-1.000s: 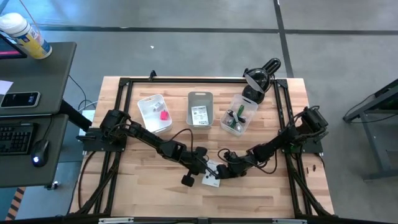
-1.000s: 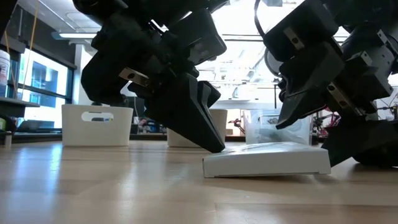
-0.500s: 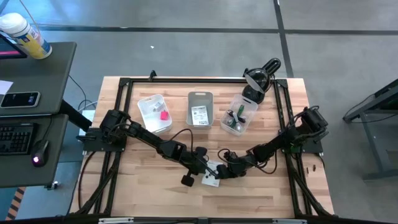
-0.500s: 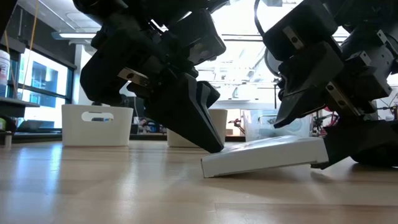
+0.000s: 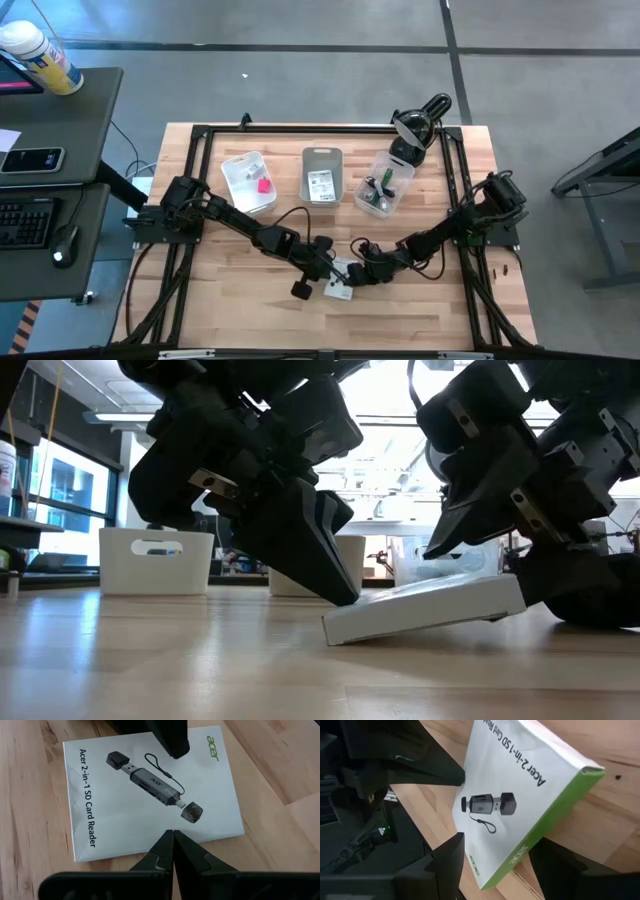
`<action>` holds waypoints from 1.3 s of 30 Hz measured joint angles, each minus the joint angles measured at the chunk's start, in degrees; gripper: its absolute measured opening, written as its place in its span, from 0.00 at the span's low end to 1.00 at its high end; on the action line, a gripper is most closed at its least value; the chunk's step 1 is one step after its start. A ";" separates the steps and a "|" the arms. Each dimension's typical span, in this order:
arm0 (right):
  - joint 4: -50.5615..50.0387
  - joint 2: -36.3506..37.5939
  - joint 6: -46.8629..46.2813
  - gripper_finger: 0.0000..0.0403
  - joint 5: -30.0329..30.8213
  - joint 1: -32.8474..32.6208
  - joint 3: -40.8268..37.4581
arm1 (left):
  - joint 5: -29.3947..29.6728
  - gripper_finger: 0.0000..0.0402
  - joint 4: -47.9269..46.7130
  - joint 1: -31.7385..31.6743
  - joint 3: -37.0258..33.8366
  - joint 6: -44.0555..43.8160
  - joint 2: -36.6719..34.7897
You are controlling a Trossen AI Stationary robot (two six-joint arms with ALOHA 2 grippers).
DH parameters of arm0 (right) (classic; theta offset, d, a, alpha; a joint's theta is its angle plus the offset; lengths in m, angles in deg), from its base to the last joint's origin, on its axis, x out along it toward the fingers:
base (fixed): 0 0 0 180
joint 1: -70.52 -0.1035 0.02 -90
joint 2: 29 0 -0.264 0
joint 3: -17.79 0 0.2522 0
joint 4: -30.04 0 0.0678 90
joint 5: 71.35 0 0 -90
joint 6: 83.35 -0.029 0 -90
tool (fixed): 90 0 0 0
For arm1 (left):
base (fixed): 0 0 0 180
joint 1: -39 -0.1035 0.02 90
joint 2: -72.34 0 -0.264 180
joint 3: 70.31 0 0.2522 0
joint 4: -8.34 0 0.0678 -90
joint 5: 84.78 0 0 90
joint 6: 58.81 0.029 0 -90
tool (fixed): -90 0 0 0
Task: Pick and place items into bin
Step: Put the white card reader box into the gray bin
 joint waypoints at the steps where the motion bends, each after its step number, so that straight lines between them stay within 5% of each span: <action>1: 0.02 0.00 0.11 0.52 0.27 0.02 0.00 | -0.07 0.00 0.00 0.01 0.00 0.00 0.00; 14: -0.12 0.00 2.04 0.33 3.82 0.06 0.02 | -0.35 0.00 0.92 0.02 -0.07 -0.48 0.00; 23: -0.35 0.15 3.55 0.12 5.49 0.19 0.07 | -1.01 0.00 1.31 0.00 -0.35 -0.55 -0.51; 39: 0.10 0.26 8.34 0.10 6.15 0.10 0.09 | 3.34 0.00 1.12 -0.06 -0.47 1.53 -8.43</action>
